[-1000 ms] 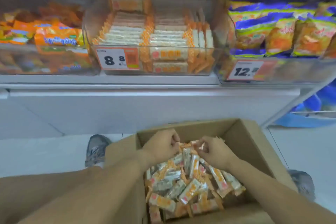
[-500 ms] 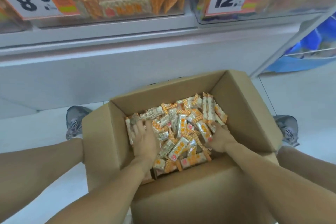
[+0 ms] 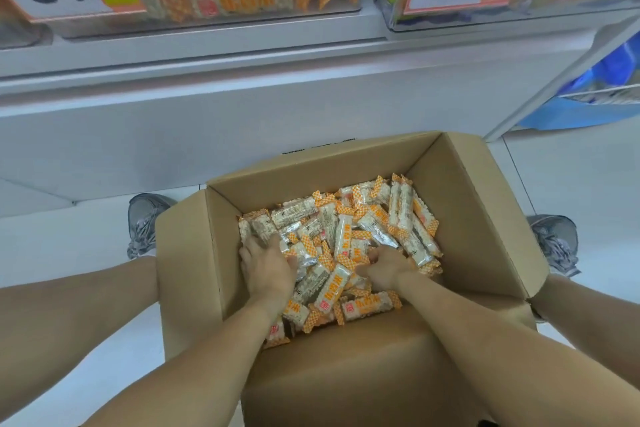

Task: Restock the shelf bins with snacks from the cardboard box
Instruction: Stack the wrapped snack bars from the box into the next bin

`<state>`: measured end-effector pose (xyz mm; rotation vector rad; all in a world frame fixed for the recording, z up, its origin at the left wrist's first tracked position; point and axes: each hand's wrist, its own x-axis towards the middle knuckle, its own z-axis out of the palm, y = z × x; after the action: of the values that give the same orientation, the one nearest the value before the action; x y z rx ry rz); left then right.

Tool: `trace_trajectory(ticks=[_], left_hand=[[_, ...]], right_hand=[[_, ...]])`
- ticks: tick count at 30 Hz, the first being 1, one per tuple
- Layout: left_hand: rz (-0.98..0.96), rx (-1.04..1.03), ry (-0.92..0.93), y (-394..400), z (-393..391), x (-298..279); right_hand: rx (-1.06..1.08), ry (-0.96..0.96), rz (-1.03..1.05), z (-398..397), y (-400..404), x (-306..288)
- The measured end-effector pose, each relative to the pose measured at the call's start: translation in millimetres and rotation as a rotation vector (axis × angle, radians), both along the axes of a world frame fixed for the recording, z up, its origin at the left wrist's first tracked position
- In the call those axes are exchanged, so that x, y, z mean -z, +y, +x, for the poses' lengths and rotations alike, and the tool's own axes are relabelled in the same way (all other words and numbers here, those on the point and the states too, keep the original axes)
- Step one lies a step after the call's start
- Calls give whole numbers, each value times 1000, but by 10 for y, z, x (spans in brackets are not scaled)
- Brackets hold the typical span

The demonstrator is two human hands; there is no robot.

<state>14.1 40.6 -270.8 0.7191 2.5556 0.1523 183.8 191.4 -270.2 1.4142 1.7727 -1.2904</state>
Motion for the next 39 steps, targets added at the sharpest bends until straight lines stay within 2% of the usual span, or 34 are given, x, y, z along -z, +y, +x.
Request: trace_trajectory(ticks=[3,6,8,12,16,20,25,29,33,36,39], left_hand=[[39,15,-60,-20,28,37],[117,-44,-132,8,15,21],[101,-133,-223,14,16,21],[26,-268,-356,-29,81,54],[0,-313,-486,24,117,-15],[-154,-177,-501,-16,186,-23],[-174,-132,-562,-71,203,-34],[-207,48,-699,-11,214,-144],[-181,133,-710,-15,315,-241],[-103,86,-810,-16,314,-272],[29,-158,-999,51,333,-358]], right_hand=[[289,53,-131,-105,-46,-32],[361,37,-125,-193,-128,-109],[383,-6,-116,-258,-185,-136],[322,-102,-159,-326,-257,-176],[246,-133,-133,-282,-238,-209],[277,-78,-188,-249,-232,-225],[335,-1,-326,-135,-219,-222],[349,-5,-411,-120,-283,-327],[363,17,-461,-163,-370,-396],[382,-12,-448,-190,-295,-454],[354,1,-367,-262,-156,-610]])
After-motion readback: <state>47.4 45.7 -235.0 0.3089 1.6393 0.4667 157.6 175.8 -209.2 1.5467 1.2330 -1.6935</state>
